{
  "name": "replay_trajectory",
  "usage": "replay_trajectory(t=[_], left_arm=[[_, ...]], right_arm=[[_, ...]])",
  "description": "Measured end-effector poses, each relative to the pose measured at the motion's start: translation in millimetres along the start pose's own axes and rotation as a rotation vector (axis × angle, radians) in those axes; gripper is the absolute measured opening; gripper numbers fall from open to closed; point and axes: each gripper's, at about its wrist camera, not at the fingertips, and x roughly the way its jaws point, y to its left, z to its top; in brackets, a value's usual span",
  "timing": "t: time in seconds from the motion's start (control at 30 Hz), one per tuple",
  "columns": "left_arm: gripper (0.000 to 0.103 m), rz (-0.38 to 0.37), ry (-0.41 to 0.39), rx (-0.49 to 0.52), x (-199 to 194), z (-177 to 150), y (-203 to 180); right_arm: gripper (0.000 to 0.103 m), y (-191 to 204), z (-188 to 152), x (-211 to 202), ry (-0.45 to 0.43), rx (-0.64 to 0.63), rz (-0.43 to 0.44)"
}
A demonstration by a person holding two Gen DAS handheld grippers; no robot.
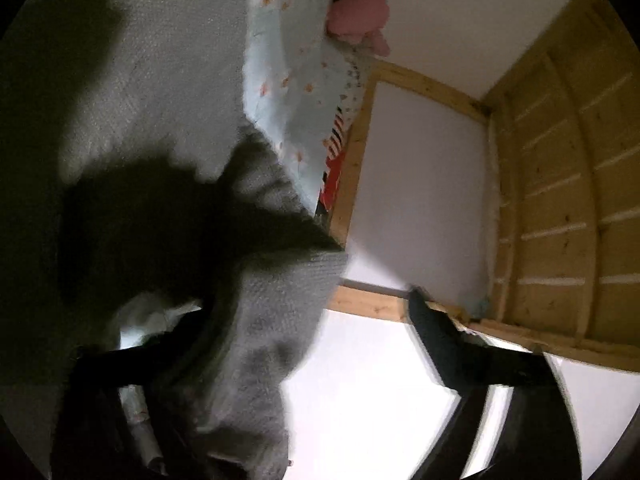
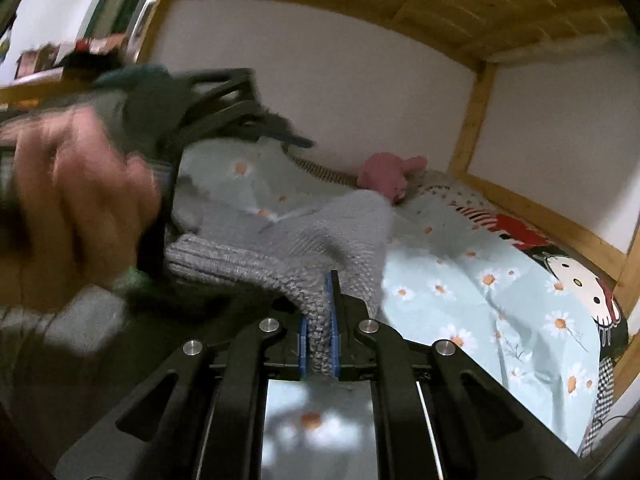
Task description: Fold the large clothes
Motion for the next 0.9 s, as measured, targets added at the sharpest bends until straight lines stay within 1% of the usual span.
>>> replay_trajectory(t=[0.03,0.07,0.13,0.2,0.27,0.33,0.37,0.4,0.53,0.63,0.67,0.77,0.8,0.87,0.9], left_arm=[[0.033,0.021,0.008,0.036,-3,2,-9],[0.015,0.032,0.012,0.064,-6,5,-17],[0.014,0.075,0.013,0.147,-17,2,-39],[0.01,0.091,0.016,0.197,-25,2,-55],[0.009,0.121,0.017,0.233,-38,1,-60],[0.008,0.147,0.0,0.26,-48,3,-70],[0.008,0.16,-0.015,0.275,-58,5,-78],[0.008,0.166,-0.023,0.284,-68,6,-75],[0.008,0.244,-0.079,0.361,-107,14,-100],[0.008,0.315,-0.128,0.415,-149,20,-119],[0.008,0.335,-0.139,0.427,-160,21,-121],[0.008,0.429,-0.185,0.465,-202,25,-134],[0.008,0.474,-0.207,0.474,-218,27,-136],[0.008,0.576,-0.245,0.498,-245,34,-133],[0.008,0.619,-0.266,0.502,-254,38,-129]], right_arm=[[0.009,4,-1,3,0.016,-0.003,0.001],[0.009,6,-2,3,0.025,-0.002,0.006],[0.01,12,0,6,0.037,0.005,0.015],[0.01,18,5,6,0.032,0.013,0.029],[0.01,27,13,7,0.026,0.014,0.037],[0.01,36,22,7,0.02,0.028,0.054],[0.01,40,24,7,0.018,0.03,0.059],[0.01,45,29,8,0.016,0.034,0.065],[0.009,72,49,8,-0.009,0.039,0.105],[0.009,102,69,9,-0.037,0.029,0.147],[0.009,117,77,9,-0.049,0.02,0.166],[0.009,161,91,14,-0.056,-0.014,0.22],[0.009,177,94,17,-0.049,-0.023,0.24],[0.009,217,96,26,-0.01,-0.052,0.289],[0.009,230,96,30,0.009,-0.058,0.309]])
